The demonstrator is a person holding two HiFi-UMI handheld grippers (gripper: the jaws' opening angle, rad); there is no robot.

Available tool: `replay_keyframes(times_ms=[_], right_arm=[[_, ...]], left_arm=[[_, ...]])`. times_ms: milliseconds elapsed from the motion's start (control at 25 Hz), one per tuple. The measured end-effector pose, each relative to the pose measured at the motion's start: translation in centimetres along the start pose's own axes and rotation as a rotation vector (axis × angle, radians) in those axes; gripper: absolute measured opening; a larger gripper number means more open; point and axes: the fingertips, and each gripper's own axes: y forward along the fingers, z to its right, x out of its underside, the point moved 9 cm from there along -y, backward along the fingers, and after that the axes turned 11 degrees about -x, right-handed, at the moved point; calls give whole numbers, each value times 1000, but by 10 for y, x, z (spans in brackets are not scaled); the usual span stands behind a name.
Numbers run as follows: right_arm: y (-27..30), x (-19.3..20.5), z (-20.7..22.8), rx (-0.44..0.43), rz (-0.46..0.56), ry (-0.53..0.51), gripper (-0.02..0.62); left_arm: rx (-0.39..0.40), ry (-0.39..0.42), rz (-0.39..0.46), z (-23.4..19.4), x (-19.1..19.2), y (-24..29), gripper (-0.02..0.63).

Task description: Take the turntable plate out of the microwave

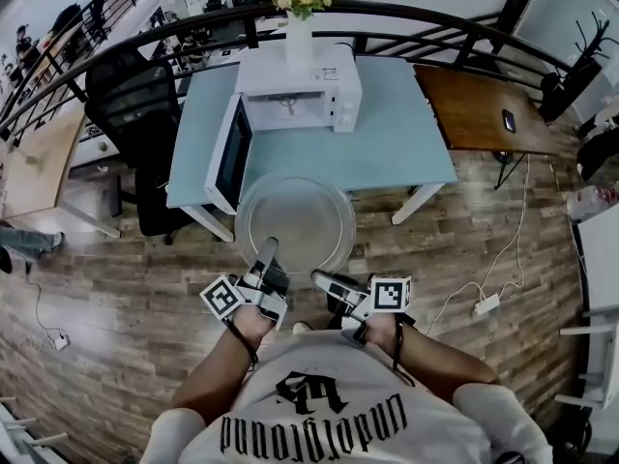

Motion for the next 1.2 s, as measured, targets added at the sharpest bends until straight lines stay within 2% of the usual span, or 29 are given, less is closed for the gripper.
replay_keyframes(times_ms=[240, 520, 1200], right_arm=[[9, 23, -14, 3, -4, -30, 57], [18, 37, -25, -6, -15, -31, 57], [8, 39, -34, 5, -19, -40, 58]], left_arm=[[15, 22, -10, 6, -6, -27, 77], [32, -4, 8, 11, -7, -46, 77], [31, -4, -1, 15, 2, -48, 77]])
